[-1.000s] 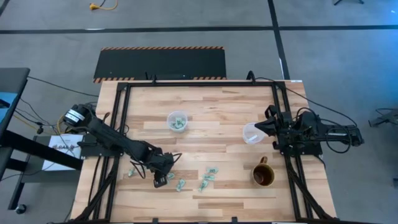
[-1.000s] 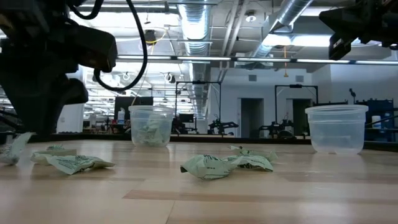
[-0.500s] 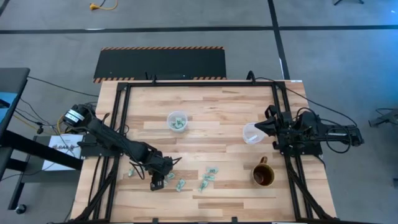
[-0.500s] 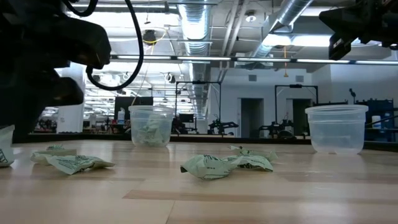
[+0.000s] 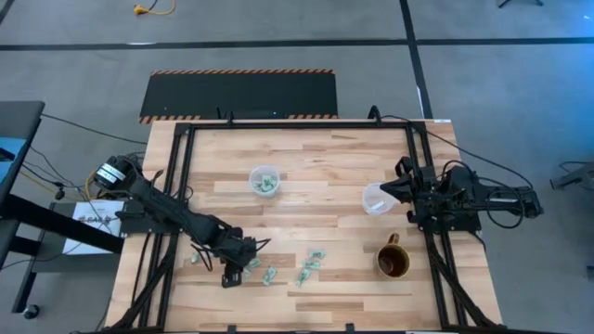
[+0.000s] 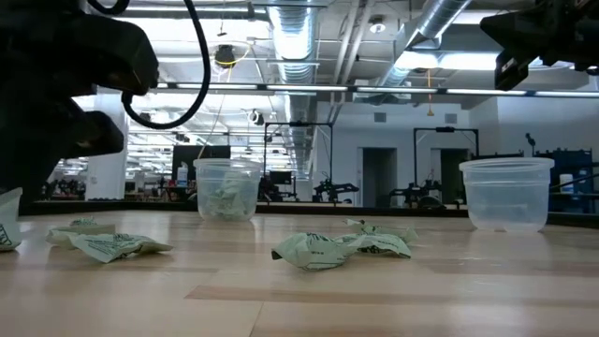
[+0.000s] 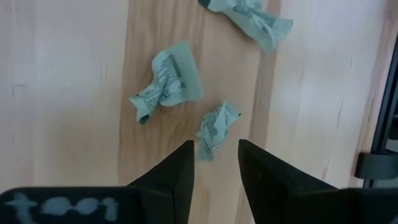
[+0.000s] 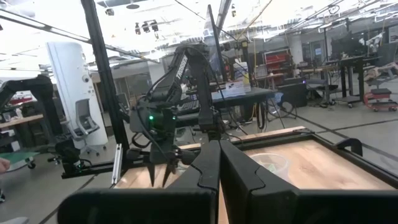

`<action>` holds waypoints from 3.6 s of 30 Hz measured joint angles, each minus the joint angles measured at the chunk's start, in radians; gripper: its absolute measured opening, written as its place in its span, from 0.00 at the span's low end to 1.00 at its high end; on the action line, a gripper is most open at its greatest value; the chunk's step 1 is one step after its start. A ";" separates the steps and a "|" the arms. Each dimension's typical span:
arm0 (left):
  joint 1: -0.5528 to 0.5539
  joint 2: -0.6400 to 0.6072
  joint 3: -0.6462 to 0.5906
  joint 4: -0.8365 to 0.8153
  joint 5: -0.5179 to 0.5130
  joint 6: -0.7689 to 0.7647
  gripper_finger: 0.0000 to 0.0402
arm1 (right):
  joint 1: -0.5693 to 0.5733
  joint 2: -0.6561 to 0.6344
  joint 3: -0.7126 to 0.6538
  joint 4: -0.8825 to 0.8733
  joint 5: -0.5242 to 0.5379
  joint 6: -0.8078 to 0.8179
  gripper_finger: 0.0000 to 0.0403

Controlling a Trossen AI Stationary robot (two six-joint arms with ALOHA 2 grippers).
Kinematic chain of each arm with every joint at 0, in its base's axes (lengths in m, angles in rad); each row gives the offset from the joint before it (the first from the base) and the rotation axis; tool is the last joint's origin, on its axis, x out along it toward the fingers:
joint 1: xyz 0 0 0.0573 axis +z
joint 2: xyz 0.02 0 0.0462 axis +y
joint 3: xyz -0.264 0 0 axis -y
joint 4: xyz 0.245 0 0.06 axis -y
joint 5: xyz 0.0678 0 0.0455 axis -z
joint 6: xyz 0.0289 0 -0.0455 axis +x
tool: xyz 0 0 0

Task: Pick and place Stevia / Truvia into bins
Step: Put the white stevia packet into the left transparent container

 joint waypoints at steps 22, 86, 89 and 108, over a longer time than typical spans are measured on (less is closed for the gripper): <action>-0.035 0.000 -0.002 0.047 -0.064 0.014 0.28 | 0.000 0.000 0.000 0.000 0.000 0.000 0.00; -0.016 -0.149 -0.001 0.026 -0.269 0.103 0.00 | 0.000 0.000 -0.001 -0.031 0.000 0.000 0.00; -0.001 -0.241 -0.001 -0.009 -0.499 0.136 0.00 | 0.000 0.000 -0.001 -0.031 0.000 0.000 0.00; 0.631 -0.362 0.000 0.089 -0.499 0.349 0.00 | 0.000 0.000 0.000 -0.034 0.000 0.000 0.00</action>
